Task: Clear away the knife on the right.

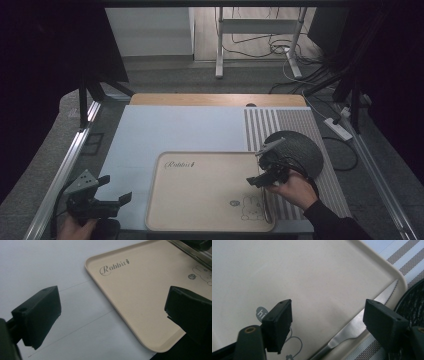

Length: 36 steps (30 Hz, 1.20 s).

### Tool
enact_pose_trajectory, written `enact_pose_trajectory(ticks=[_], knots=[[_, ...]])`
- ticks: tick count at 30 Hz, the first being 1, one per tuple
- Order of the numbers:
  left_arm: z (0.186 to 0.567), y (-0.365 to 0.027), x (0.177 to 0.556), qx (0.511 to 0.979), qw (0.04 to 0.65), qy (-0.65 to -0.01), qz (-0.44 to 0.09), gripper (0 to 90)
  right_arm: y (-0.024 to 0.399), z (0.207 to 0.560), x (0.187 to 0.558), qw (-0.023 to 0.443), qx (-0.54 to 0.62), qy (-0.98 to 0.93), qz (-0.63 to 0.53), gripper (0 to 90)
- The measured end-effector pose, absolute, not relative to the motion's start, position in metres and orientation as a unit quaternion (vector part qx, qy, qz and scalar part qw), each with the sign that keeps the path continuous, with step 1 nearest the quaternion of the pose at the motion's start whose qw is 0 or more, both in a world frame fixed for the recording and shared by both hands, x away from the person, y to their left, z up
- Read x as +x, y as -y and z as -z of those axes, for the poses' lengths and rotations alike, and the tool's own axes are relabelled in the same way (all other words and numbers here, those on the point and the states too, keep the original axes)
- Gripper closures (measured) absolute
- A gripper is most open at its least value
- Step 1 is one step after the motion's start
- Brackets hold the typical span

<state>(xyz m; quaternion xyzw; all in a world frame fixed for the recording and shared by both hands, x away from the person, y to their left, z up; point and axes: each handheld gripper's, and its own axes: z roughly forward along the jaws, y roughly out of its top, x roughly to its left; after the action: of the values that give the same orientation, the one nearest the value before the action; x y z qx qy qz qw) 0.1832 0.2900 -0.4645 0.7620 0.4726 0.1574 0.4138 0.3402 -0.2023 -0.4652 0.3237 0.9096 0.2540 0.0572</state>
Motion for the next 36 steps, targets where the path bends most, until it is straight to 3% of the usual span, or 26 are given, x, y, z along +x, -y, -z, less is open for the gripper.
enact_pose_trajectory(ticks=[20, 36], knots=[[0.465, -0.290, 0.183, 0.762, 0.414, -0.473, -0.157, 1.7, 0.223, 0.455, 0.332, 0.089, 0.327, -0.899, -0.278, 3.5], [0.465, -0.290, 0.183, 0.761, 0.414, -0.474, -0.156, 1.7, 0.241, 0.451, 0.323, 0.104, 0.341, -0.887, -0.293, 0.0]])
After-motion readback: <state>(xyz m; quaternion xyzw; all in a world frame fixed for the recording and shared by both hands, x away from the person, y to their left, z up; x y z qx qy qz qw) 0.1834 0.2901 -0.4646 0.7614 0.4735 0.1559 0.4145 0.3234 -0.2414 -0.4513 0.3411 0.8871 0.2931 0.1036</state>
